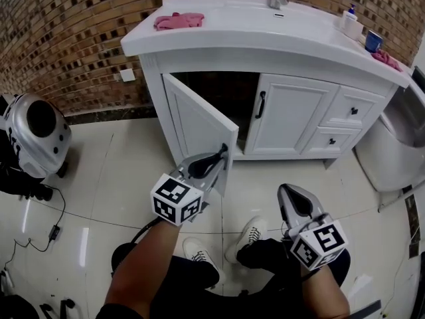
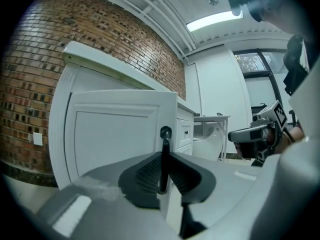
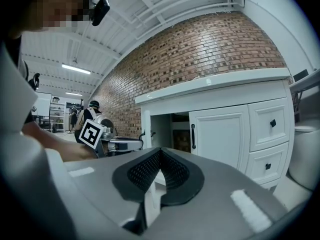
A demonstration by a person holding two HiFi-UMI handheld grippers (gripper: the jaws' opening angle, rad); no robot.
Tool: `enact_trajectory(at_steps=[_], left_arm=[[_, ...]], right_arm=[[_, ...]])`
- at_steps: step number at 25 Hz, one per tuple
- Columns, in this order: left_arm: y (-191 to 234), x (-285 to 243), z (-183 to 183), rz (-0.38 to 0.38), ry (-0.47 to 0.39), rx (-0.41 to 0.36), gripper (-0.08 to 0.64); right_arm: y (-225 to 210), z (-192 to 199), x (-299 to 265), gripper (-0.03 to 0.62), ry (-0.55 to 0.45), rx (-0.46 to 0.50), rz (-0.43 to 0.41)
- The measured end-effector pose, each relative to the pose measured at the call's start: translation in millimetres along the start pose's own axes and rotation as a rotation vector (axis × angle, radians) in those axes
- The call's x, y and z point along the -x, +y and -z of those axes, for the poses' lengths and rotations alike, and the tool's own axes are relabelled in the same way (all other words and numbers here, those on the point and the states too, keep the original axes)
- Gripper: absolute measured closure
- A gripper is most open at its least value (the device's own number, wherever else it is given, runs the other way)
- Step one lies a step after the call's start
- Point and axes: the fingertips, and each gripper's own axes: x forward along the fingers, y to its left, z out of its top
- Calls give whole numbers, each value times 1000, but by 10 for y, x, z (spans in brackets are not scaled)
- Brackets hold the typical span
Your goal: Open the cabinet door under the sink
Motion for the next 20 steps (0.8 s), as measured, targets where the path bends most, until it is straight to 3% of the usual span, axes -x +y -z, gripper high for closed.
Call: enact_trajectory(at_steps=[9,20], left_arm=[[150,651,68,-55,-10,5,512],[645,1361,110,-316,-38,48,518]], right_arm=[[273,-28,-18,584,-7,8,-35],[625,-155,97,584,-32,46,-67]])
